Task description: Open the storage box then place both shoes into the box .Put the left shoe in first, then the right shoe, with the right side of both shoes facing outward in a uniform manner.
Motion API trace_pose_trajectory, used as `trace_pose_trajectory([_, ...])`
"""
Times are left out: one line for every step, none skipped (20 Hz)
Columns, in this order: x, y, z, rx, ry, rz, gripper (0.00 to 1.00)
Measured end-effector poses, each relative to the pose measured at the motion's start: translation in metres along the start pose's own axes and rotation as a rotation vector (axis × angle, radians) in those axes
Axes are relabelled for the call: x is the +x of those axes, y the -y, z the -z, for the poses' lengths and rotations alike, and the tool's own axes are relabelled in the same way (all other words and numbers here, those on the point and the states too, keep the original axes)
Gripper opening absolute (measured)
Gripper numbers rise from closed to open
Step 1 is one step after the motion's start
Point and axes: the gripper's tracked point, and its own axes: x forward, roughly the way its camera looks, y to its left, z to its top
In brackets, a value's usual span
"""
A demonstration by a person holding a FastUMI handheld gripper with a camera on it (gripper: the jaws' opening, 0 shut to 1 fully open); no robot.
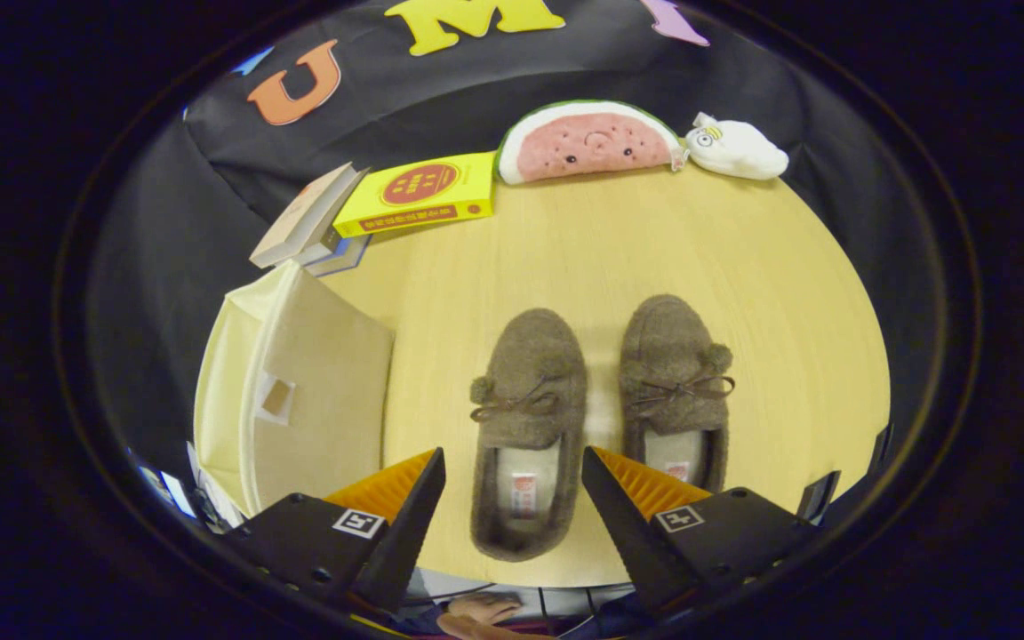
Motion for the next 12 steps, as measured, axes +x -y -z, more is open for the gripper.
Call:
trace_pose_trajectory([0.002, 0.008, 0.005, -0.008, -0.018, 0.024, 0.93])
trace_pose_trajectory([0.006, 0.015, 0.006, -0.018, -0.024, 0.053, 0.9])
trace_pose_trajectory([0.01, 0.022, 0.01, -0.038, -0.039, 0.085, 0.87])
trace_pose_trajectory([0.013, 0.026, 0.015, -0.057, -0.055, 0.115, 0.83])
trace_pose_trajectory([0.018, 0.029, 0.018, -0.075, -0.071, 0.136, 0.8])
trace_pose_trajectory([0.022, 0.028, 0.021, -0.092, -0.085, 0.146, 0.75])
trace_pose_trajectory([0.026, 0.027, 0.022, -0.102, -0.096, 0.155, 0.71])
trace_pose_trajectory([0.03, 0.028, 0.026, -0.102, -0.114, 0.164, 0.66])
trace_pose_trajectory([0.034, 0.028, 0.028, -0.1, -0.123, 0.174, 0.62])
trace_pose_trajectory([0.037, 0.028, 0.027, -0.098, -0.123, 0.186, 0.57])
trace_pose_trajectory([0.043, 0.028, 0.026, -0.096, -0.121, 0.191, 0.53])
trace_pose_trajectory([0.046, 0.026, 0.029, -0.1, -0.127, 0.186, 0.39])
